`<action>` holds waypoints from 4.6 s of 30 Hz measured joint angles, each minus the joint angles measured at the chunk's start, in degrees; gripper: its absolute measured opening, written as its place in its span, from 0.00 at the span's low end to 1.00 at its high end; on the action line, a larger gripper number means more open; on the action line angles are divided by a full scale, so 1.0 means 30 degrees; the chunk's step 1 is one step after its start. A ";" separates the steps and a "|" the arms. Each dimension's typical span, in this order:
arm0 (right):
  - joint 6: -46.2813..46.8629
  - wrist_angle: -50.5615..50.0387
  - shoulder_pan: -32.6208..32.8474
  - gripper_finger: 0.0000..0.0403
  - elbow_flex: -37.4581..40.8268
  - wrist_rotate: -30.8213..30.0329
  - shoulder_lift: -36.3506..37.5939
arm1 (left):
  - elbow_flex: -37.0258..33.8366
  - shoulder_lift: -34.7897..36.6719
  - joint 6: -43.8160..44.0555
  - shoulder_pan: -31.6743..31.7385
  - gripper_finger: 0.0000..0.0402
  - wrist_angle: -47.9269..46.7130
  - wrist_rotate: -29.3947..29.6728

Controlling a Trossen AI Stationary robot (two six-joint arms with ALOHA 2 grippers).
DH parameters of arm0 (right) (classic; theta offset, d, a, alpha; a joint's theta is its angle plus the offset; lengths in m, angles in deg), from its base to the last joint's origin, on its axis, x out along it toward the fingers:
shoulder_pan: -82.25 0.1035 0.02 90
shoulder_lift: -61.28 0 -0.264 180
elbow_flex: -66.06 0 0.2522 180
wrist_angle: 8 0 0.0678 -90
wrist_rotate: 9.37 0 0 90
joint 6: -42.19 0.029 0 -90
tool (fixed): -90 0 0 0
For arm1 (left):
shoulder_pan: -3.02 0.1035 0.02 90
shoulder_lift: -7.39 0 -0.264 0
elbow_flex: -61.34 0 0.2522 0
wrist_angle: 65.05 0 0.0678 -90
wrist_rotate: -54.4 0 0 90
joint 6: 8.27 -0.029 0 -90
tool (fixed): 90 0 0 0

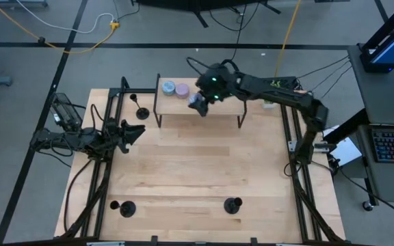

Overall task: Pick & Place candle stick holders
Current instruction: Put the red patterned scented candle on the shelf

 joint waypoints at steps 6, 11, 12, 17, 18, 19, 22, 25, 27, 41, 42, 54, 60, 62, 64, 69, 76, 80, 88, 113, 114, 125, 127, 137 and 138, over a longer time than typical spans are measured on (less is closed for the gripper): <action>-0.1304 -0.1748 -0.0436 0.73 -0.2633 -0.1338 -0.2835 | 0.0002 -0.0002 -0.0208 0.0000 0.33 0.0001 0.0596; -0.1945 -0.2876 -0.0618 0.73 -0.2907 -0.1867 -0.3686 | 0.0002 -0.0003 -0.0225 -0.0004 0.33 -0.0005 0.0655; -0.2161 -0.2907 -0.0605 0.73 -0.2937 -0.2252 -0.3776 | 0.0002 -0.0003 -0.0240 -0.0007 0.33 -0.0005 0.0666; -0.2974 -0.3332 -0.0605 0.73 -0.2956 -0.3526 -0.3816 | 0.0009 -0.0003 -0.0259 -0.0007 0.33 -0.0013 0.1100; -0.3051 -0.3330 -0.0605 0.73 -0.2956 -0.3526 -0.3816 | 0.0009 -0.0003 -0.0259 0.0000 0.33 -0.0013 0.1207; -0.3126 -0.3335 -0.0611 0.73 -0.2956 -0.3526 -0.3816 | 0.0009 -0.0002 -0.0259 -0.0007 0.33 -0.0013 0.1360; -0.3408 -0.3267 -0.0605 0.74 -0.2788 -0.3566 -0.3816 | 0.0017 0.0004 -0.0251 -0.0003 0.33 -0.0013 0.1535; -0.3583 -0.3274 -0.0605 0.75 -0.2428 -0.3570 -0.3816 | 0.0017 -0.0003 -0.0244 -0.0002 0.33 -0.0018 0.1532; -0.3774 -0.3111 -0.0605 0.76 -0.2234 -0.3686 -0.3816 | 0.0017 0.0002 -0.0244 -0.0002 0.33 -0.0020 0.1524; -0.4667 -0.0986 -0.0345 0.79 -0.2002 -0.4401 -0.3809 | 0.0017 0.0003 -0.0230 -0.0006 0.33 -0.0034 0.1488; -0.4742 -0.0826 -0.0287 0.81 -0.2002 -0.4410 -0.3813 | 0.0017 0.0004 -0.0240 -0.0006 0.33 -0.0034 0.1488; -0.4917 -0.0114 0.0095 0.95 -0.2002 -0.4467 -0.3608 | 0.0017 0.0004 -0.0367 0.0000 0.33 -0.0149 0.1901; -0.5124 -0.0428 0.0109 0.90 -0.1987 -0.4753 -0.2026 | 0.0017 0.0000 -0.0485 -0.0003 0.33 -0.0202 0.2326; -0.5153 -0.1096 0.0109 0.87 -0.1987 -0.5774 -0.1459 | 0.0017 0.0002 -0.0489 -0.0006 0.33 -0.0202 0.2323; -0.5339 -0.2321 0.0109 0.81 -0.1987 -0.7034 -0.0966 | 0.0017 -0.0003 -0.0407 -0.0007 0.33 -0.0202 0.2319; -0.5030 -0.4786 0.0087 0.58 -0.1398 -0.7995 -0.0771 | 0.0017 0.0001 -0.0317 0.0000 0.33 -0.0202 0.2318; -0.4900 -0.3120 0.0116 0.17 0.1154 -0.7881 -0.0800 | 0.0017 -0.0001 -0.0203 -0.0002 0.33 -0.0202 0.2311; -0.4820 -0.1923 0.0109 0.02 0.1671 -0.7886 -0.0820 | 0.0017 -0.0003 -0.0203 0.0000 0.33 -0.0202 0.2311; -0.3631 -0.0106 0.0157 0.01 0.1787 -0.6224 -0.1108 | 0.0017 0.0004 -0.0208 -0.0004 0.33 -0.0643 0.2300; -0.2384 0.0916 0.0820 0.00 0.1787 -0.3414 -0.1111 | 0.0024 -0.3583 0.1299 0.0044 0.33 0.3098 0.2475; -0.2375 0.1006 0.0826 0.00 0.1782 -0.3478 -0.1002 | 0.0024 -0.4403 0.1304 0.0044 0.33 0.3601 0.2464; -0.3843 0.1139 0.0684 0.00 0.2997 -0.6375 0.2561 | 0.5658 -1.4316 -0.2570 0.0231 0.33 0.3597 0.2442; -0.3944 0.1873 0.0677 0.00 0.4140 -0.6382 0.3784 | 0.7021 -1.5784 -0.2780 0.0615 0.33 0.2393 0.2442; -0.2894 0.5640 0.0677 0.00 1.2681 -0.6236 1.2527 | 1.1704 -2.1687 -0.3482 0.3083 0.33 -0.0206 -0.0109; -0.2881 0.6032 0.0677 0.00 1.3582 -0.5849 1.3464 | 1.2038 -2.2135 -0.3595 0.3244 0.33 -0.0190 -0.0253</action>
